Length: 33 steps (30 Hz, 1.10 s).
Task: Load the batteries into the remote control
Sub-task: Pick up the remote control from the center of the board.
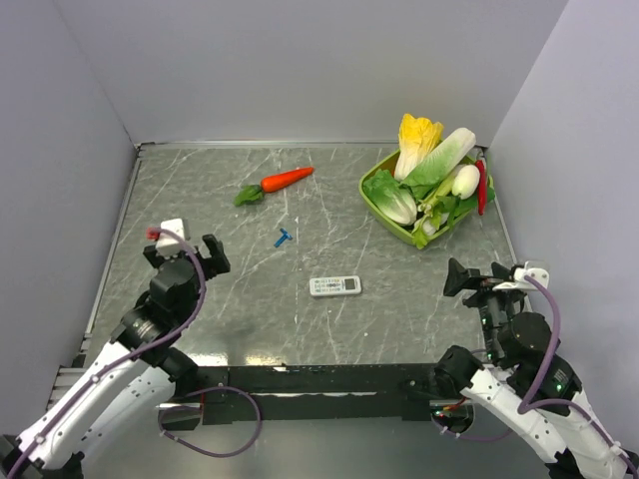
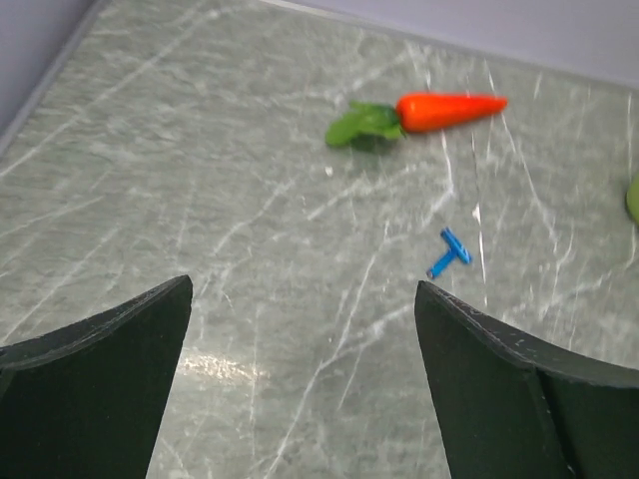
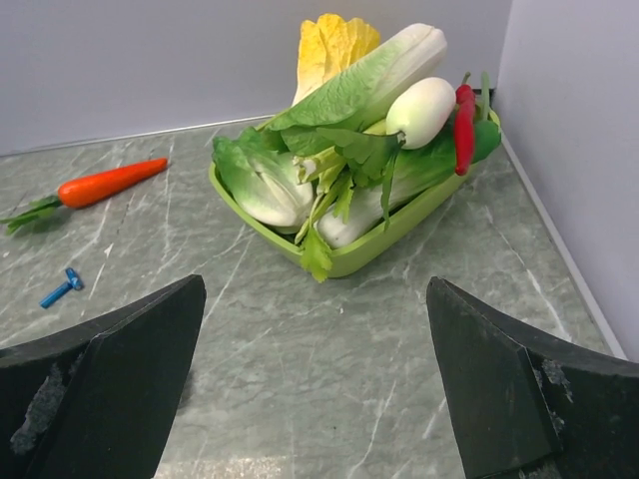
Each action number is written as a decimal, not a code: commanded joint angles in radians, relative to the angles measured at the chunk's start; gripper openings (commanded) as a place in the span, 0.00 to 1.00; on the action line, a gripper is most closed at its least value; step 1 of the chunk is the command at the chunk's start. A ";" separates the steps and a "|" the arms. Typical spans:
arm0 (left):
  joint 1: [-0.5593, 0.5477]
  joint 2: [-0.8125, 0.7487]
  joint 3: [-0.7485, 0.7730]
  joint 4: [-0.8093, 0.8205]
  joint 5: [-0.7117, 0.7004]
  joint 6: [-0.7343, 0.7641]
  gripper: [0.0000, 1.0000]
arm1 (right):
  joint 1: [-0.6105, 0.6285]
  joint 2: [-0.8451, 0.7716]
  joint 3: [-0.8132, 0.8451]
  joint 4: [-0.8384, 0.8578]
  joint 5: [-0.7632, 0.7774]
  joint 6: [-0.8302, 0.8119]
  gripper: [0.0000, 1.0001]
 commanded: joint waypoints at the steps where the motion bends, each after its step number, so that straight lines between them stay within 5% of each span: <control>1: -0.003 0.090 0.076 0.034 0.133 0.032 0.97 | 0.000 0.023 0.081 -0.058 0.019 -0.003 1.00; 14: -0.014 0.498 0.319 -0.064 0.389 0.179 0.97 | 0.000 0.014 0.012 -0.014 -0.051 0.014 1.00; 33: -0.391 1.188 0.696 -0.190 0.495 0.500 0.97 | 0.000 0.069 0.014 -0.009 -0.094 -0.008 1.00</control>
